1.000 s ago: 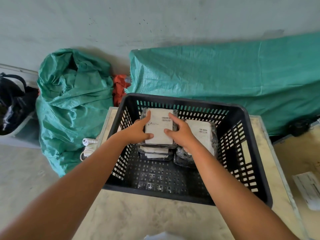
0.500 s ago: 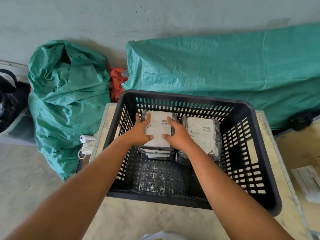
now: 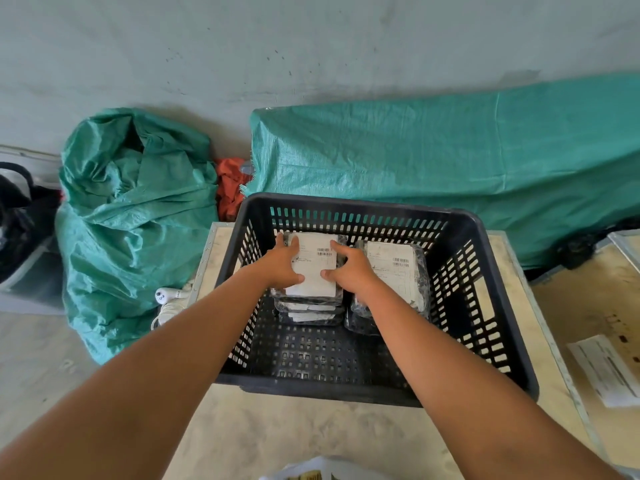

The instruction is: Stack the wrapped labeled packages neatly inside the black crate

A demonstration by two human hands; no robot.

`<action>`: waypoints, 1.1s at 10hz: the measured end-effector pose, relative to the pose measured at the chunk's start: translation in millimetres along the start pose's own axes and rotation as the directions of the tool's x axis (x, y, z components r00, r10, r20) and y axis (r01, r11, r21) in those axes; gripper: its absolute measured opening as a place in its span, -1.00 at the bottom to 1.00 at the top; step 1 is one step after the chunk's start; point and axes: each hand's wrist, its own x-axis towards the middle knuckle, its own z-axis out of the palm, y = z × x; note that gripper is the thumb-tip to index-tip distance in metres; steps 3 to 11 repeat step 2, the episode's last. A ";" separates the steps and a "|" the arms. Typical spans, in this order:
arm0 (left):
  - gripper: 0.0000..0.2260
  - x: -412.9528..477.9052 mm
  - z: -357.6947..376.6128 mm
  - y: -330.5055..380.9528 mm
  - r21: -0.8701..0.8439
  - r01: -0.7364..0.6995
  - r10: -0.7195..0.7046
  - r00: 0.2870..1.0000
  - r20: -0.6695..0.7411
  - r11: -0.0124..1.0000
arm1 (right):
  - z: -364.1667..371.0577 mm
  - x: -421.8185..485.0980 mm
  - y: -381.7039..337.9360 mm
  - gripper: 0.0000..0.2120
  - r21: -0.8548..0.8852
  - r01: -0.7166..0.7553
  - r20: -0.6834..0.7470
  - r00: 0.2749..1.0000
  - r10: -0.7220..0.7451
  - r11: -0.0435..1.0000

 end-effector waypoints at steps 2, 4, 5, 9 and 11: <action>-0.39 -34.8 -32.0 28.0 -0.120 -0.088 0.063 0.979 -0.195 0.989 | -27.8 -21.1 -21.4 -0.51 0.085 0.056 -0.060 0.997 -0.051 0.995; -0.39 -34.8 -32.0 28.0 -0.120 -0.088 0.063 0.979 -0.195 0.989 | -27.8 -21.1 -21.4 -0.51 0.085 0.056 -0.060 0.997 -0.051 0.995; -0.39 -34.8 -32.0 28.0 -0.120 -0.088 0.063 0.979 -0.195 0.989 | -27.8 -21.1 -21.4 -0.51 0.085 0.056 -0.060 0.997 -0.051 0.995; -0.39 -34.8 -32.0 28.0 -0.120 -0.088 0.063 0.979 -0.195 0.989 | -27.8 -21.1 -21.4 -0.51 0.085 0.056 -0.060 0.997 -0.051 0.995; -0.39 -34.8 -32.0 28.0 -0.120 -0.088 0.063 0.979 -0.195 0.989 | -27.8 -21.1 -21.4 -0.51 0.085 0.056 -0.060 0.997 -0.051 0.995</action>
